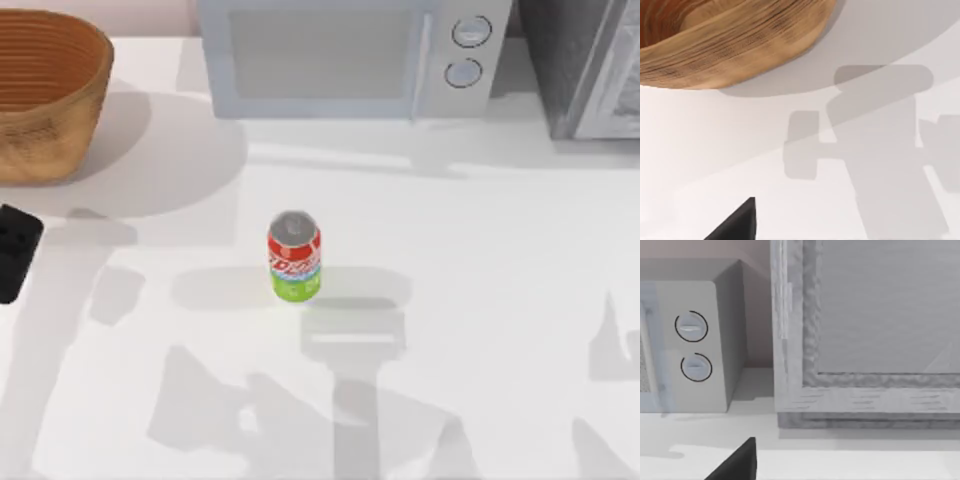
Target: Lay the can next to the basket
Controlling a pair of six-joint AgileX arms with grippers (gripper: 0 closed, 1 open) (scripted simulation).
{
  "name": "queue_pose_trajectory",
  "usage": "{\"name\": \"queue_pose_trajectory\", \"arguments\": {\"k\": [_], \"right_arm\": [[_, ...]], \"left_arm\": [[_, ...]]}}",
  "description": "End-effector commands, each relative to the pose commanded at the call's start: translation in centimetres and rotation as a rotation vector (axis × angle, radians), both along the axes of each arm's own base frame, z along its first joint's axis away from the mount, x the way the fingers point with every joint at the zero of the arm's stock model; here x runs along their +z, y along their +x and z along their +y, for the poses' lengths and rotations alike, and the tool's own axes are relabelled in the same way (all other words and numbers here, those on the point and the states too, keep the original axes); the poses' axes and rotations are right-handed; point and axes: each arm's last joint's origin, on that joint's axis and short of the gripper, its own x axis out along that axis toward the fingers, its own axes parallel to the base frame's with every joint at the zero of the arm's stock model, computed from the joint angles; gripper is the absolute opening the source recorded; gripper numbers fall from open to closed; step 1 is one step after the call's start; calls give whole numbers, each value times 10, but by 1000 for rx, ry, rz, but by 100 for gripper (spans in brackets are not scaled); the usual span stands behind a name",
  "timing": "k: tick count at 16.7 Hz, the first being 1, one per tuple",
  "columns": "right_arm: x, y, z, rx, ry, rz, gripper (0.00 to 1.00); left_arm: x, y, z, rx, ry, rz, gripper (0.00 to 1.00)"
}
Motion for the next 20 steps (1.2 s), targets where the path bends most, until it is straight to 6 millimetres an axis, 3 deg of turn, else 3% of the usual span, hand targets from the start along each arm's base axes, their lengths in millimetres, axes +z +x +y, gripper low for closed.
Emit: {"name": "queue_pose_trajectory", "arguments": {"k": [5, 11, 15, 20], "right_arm": [[0, 0, 0, 0, 0, 0, 100], [0, 0, 0, 0, 0, 0, 100], [0, 0, 0, 0, 0, 0, 100], [0, 0, 0, 0, 0, 0, 100]], "left_arm": [[-1, 79, -3, -143, 106, 355, 100], [-33, 150, -5, -296, 155, 673, 100], [-47, 168, -6, -346, 162, 763, 100], [-48, 168, -4, -343, 161, 765, 100]]}}
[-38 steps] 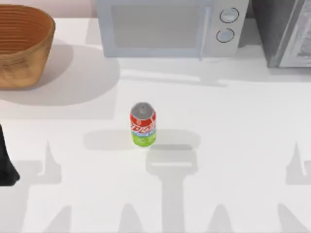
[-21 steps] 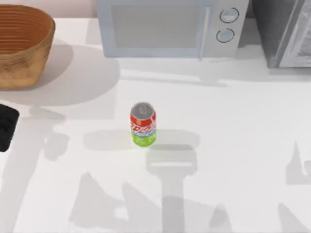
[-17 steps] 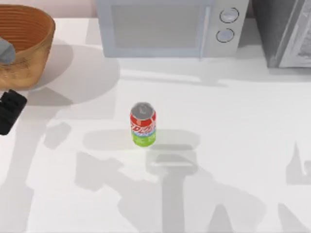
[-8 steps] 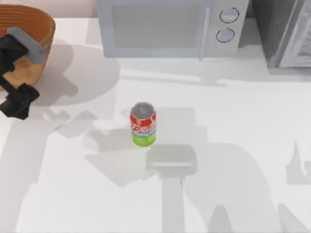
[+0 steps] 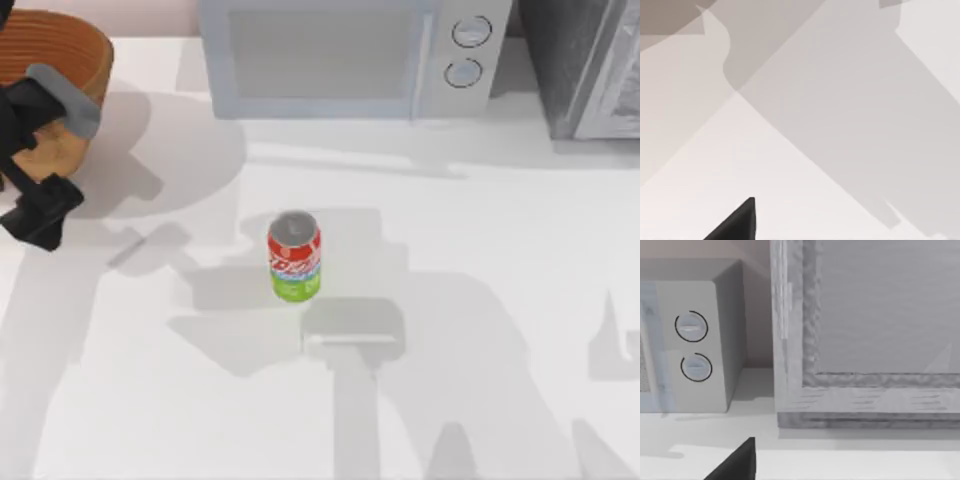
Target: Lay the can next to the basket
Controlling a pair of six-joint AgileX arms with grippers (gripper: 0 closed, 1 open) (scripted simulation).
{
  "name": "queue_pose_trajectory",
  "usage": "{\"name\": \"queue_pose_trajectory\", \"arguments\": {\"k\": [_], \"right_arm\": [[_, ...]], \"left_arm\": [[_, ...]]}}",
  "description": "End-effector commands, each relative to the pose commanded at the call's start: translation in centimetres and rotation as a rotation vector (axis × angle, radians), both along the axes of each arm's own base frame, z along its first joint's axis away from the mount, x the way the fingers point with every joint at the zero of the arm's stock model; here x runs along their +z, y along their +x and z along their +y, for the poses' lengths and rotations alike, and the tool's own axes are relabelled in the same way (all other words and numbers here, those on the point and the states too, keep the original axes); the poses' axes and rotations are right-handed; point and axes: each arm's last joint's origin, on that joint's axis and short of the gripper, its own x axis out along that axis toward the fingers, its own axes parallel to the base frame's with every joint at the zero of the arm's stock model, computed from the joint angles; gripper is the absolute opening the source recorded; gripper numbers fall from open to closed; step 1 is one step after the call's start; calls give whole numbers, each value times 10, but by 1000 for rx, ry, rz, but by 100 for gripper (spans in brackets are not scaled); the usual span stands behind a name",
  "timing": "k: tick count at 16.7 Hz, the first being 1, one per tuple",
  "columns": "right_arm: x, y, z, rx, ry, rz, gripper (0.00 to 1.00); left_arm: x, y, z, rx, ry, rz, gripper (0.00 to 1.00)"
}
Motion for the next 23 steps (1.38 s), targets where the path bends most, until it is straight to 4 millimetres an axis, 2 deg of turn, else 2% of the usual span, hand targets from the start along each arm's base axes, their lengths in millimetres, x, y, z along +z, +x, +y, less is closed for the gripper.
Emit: {"name": "queue_pose_trajectory", "arguments": {"k": [2, 8, 12, 23], "right_arm": [[0, 0, 0, 0, 0, 0, 100], [0, 0, 0, 0, 0, 0, 100], [0, 0, 0, 0, 0, 0, 100], [0, 0, 0, 0, 0, 0, 100]], "left_arm": [[-6, 0, -1, -4, 0, 5, 100], [-56, 1, -2, -5, 0, -1, 100], [-60, 0, -1, -5, 0, 2, 100], [-60, 0, -1, -5, 0, 2, 17]]}}
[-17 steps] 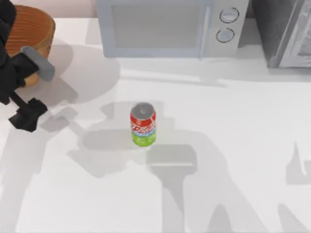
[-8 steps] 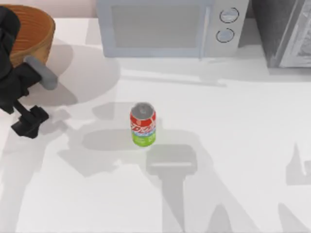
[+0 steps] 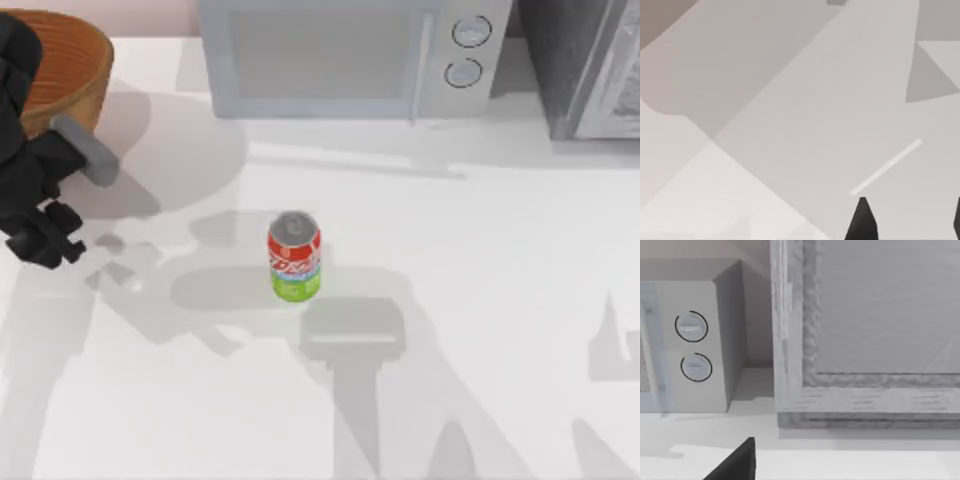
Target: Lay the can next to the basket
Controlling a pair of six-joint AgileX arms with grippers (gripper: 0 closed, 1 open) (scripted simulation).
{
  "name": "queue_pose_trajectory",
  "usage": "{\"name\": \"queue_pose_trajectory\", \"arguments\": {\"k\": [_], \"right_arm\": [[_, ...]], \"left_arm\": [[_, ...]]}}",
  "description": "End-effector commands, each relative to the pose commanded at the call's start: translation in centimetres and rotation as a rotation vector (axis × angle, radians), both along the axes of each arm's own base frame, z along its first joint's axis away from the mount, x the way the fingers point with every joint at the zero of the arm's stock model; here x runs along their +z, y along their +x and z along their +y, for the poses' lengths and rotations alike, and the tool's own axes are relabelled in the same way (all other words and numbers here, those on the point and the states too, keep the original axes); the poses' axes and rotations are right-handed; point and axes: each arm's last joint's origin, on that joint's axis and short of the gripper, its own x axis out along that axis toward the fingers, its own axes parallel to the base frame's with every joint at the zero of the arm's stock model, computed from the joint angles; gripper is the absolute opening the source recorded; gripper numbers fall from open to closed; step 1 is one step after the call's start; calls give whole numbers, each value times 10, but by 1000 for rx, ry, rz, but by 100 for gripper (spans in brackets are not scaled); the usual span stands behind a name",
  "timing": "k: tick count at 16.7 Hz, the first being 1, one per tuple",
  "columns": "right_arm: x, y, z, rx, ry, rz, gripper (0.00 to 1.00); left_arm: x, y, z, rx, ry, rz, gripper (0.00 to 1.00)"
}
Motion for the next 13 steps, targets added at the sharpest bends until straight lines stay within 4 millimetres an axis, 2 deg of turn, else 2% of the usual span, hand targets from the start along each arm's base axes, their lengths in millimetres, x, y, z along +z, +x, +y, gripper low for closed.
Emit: {"name": "queue_pose_trajectory", "arguments": {"k": [2, 3, 13], "right_arm": [[0, 0, 0, 0, 0, 0, 100], [0, 0, 0, 0, 0, 0, 100], [0, 0, 0, 0, 0, 0, 100]], "left_arm": [[0, 0, 0, 0, 0, 0, 2], [0, 0, 0, 0, 0, 0, 0], [1, 0, -3, 4, -1, -3, 0]]}}
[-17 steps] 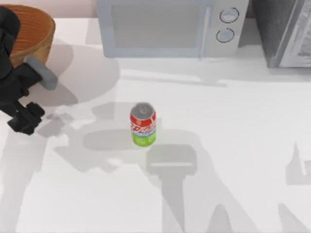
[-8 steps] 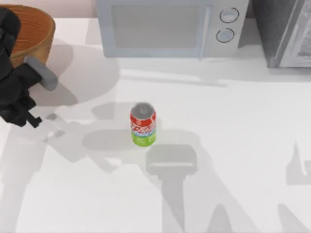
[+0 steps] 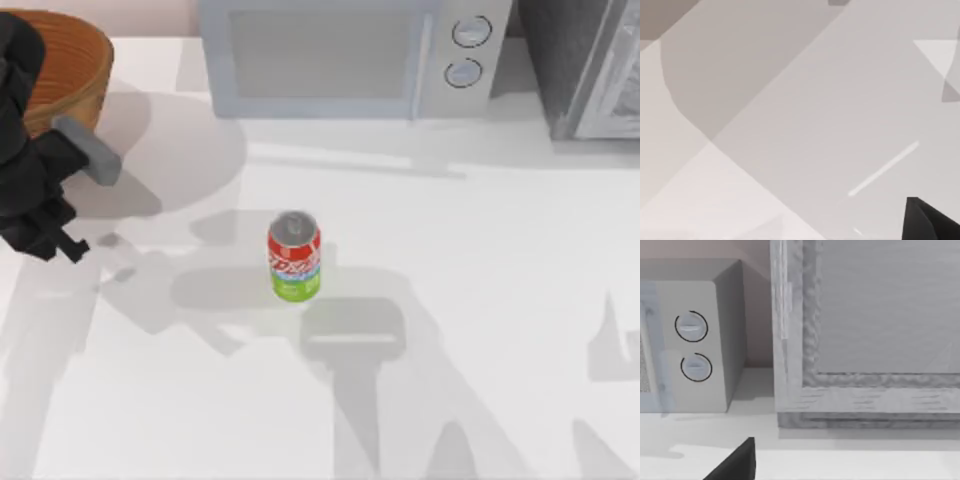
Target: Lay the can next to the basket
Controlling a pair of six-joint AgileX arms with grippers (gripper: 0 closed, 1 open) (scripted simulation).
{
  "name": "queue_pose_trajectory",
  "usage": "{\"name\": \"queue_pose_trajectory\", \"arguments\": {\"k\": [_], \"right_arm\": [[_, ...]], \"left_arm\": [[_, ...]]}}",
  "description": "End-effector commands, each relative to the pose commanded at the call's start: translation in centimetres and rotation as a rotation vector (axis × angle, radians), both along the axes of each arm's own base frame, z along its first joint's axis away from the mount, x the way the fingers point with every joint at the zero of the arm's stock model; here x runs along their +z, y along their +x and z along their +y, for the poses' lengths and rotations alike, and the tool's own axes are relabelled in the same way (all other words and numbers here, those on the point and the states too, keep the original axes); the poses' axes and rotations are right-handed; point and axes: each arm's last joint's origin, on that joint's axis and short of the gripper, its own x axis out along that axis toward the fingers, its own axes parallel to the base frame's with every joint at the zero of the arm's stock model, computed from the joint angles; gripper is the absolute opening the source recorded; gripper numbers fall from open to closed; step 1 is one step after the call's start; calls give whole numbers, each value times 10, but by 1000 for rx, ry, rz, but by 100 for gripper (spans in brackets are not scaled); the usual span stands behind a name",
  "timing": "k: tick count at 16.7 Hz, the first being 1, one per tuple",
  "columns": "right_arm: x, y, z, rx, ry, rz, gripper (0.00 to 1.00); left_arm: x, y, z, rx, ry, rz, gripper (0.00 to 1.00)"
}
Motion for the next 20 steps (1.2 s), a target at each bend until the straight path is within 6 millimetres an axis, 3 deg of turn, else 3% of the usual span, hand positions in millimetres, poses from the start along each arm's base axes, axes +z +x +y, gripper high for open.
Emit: {"name": "queue_pose_trajectory", "arguments": {"k": [3, 8, 15, 20], "right_arm": [[0, 0, 0, 0, 0, 0, 100], [0, 0, 0, 0, 0, 0, 100], [0, 0, 0, 0, 0, 0, 100], [0, 0, 0, 0, 0, 0, 100]], "left_arm": [[5, 3, -19, 41, -2, -19, 0], [12, 2, -74, 243, -10, -29, 0], [11, -25, -159, 659, 11, 14, 0], [18, -44, -196, 775, 3, 2, 0]]}}
